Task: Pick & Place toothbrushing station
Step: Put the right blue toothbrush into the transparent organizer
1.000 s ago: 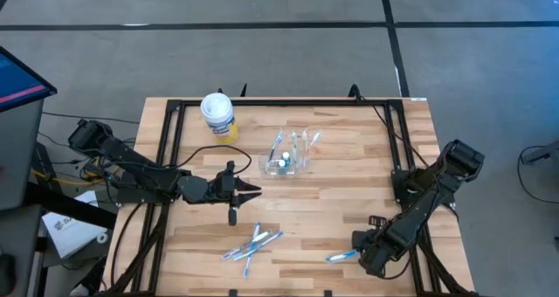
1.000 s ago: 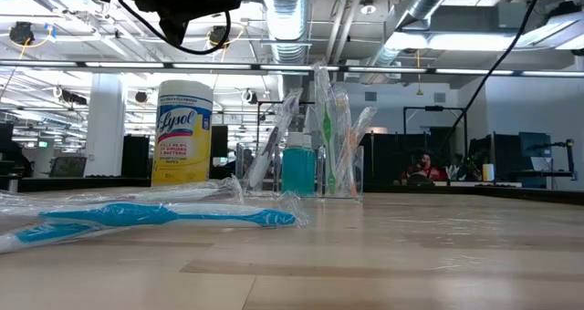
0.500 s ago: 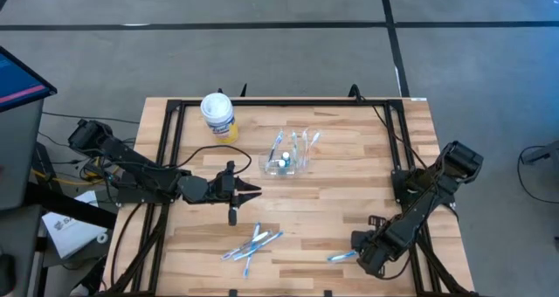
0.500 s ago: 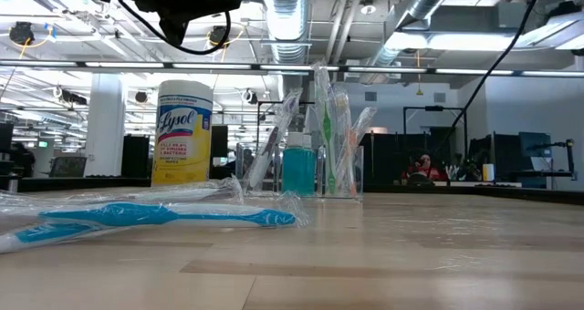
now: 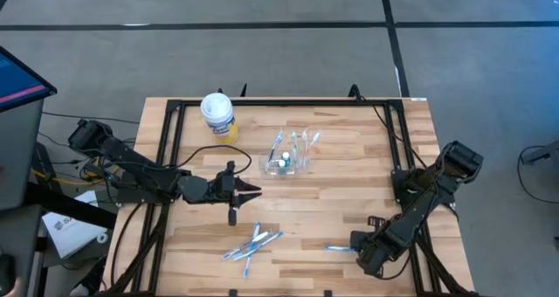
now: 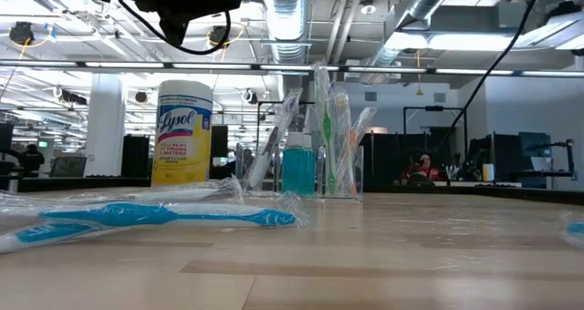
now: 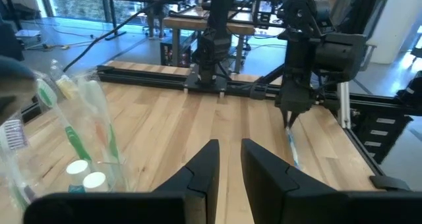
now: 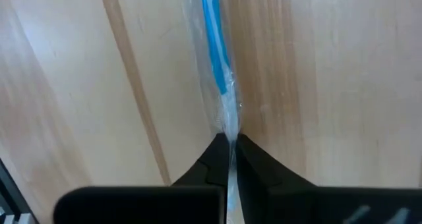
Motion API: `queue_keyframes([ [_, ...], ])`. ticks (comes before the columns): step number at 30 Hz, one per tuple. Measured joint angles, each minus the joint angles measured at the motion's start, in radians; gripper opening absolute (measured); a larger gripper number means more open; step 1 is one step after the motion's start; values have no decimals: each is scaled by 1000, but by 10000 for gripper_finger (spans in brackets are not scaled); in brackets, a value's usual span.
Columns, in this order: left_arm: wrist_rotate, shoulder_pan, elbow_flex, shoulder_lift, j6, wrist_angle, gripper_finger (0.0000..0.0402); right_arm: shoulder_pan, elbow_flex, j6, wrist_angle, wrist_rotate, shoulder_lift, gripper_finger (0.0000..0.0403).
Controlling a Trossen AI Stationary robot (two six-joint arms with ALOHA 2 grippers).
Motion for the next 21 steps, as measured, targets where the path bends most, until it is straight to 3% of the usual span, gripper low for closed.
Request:
queue_keyframes([
  [7,70,0,0,0,-4,8,57,-5,23,0,-95,52,0,2],
  [21,73,1,0,0,-114,26,57,-93,276,-185,-399,270,0,1],
])
